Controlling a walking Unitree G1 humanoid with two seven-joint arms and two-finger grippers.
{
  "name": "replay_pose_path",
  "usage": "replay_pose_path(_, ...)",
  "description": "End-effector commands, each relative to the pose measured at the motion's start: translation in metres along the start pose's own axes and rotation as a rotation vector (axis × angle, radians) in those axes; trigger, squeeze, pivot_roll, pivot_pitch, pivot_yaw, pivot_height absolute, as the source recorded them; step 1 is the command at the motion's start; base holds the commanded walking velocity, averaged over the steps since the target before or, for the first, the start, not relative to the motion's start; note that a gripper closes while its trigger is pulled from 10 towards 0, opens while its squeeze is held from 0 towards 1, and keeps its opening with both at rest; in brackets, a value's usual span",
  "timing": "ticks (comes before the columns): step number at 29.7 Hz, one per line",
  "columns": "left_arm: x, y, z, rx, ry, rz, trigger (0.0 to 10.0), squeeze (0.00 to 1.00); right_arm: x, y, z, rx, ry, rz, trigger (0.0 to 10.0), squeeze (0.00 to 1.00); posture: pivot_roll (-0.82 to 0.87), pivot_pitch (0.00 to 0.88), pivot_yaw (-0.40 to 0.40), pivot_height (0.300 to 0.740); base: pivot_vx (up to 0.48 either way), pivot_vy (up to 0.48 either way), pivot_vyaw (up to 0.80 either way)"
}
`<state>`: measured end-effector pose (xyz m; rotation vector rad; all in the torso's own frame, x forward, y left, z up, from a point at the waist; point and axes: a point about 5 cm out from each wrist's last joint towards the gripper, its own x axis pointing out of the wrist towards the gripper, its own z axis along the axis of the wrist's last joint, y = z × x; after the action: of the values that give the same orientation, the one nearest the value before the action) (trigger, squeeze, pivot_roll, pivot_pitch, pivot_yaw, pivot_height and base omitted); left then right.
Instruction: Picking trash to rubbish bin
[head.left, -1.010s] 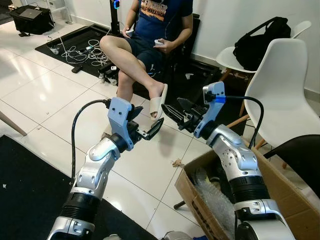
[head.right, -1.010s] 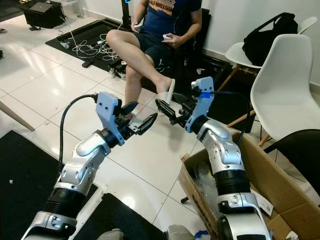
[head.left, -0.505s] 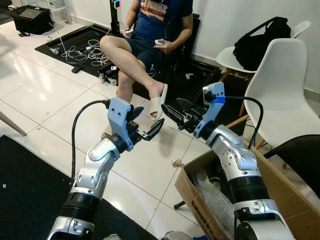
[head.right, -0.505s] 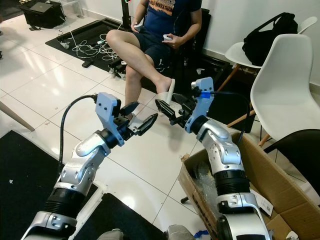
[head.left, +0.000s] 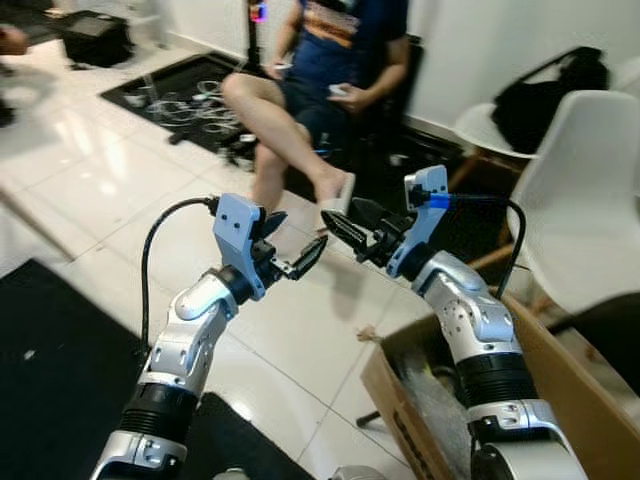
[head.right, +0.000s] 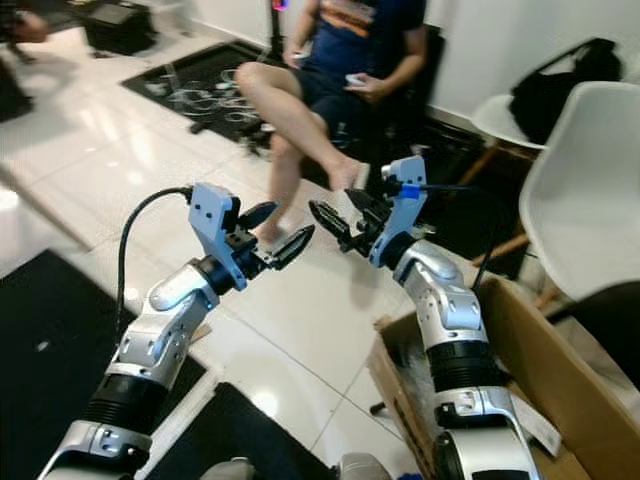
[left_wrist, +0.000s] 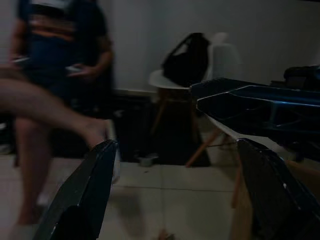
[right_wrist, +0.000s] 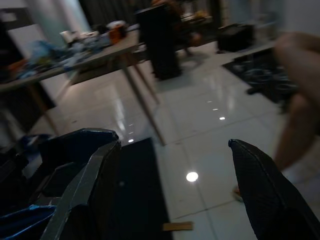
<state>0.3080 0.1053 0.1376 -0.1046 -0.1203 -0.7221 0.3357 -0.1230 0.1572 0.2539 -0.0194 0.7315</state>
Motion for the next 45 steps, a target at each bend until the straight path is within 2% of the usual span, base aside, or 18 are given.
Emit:
replay_pose_path(1,-0.0005,0.0004,-0.0031,-0.003,0.011,-0.003,10.0,0.0,0.0007,0.0013,-0.0002,-0.016,0.002,0.012,10.0,0.0,-0.04,0.0,-0.039,0.74,0.0,0.0,0.78)
replay_pose_path(45,-0.0003,0.0,-0.0028,-0.004,0.012,0.002,10.0,0.0,-0.0004,0.0022,-0.0003,-0.02,0.002,0.028,10.0,0.0,-0.03,0.0,-0.039,0.74,0.0,0.0,0.78)
